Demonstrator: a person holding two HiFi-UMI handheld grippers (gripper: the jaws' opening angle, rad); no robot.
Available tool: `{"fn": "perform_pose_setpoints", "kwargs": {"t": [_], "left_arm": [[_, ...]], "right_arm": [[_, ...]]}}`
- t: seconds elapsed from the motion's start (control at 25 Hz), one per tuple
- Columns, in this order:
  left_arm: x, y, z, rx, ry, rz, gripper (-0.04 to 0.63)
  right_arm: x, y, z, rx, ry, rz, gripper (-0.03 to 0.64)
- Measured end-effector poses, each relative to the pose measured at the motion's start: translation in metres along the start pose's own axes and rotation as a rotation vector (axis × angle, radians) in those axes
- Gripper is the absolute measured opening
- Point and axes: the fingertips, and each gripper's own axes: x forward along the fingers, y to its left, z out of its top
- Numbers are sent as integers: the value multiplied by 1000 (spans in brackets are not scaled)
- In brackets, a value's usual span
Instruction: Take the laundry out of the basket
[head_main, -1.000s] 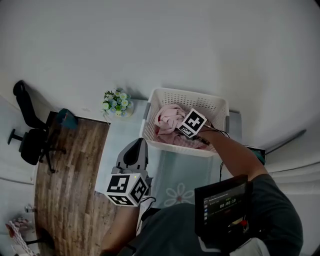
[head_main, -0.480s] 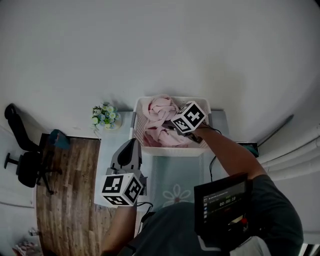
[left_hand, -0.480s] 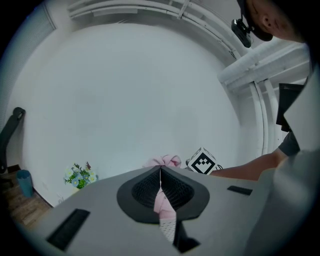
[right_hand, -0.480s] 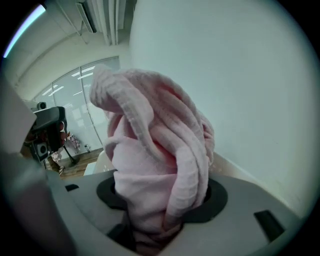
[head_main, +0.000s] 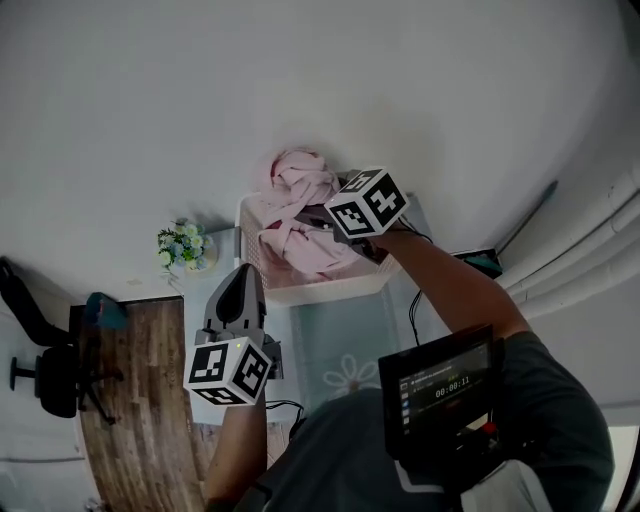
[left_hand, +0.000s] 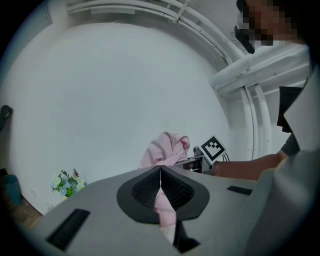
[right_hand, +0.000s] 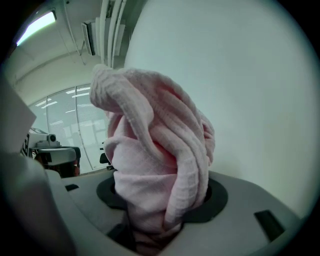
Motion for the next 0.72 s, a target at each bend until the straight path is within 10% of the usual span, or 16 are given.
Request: {"fn": "perform_pose_setpoints", "kwargs": {"t": [0.36, 0.72], "left_arm": [[-29, -117, 75, 11, -26, -145, 9], [29, -71, 23, 67, -35, -189, 9]], "right_arm": [[-186, 23, 85, 64, -181, -148, 278], [-169, -24, 70, 104, -360, -219, 278]]}}
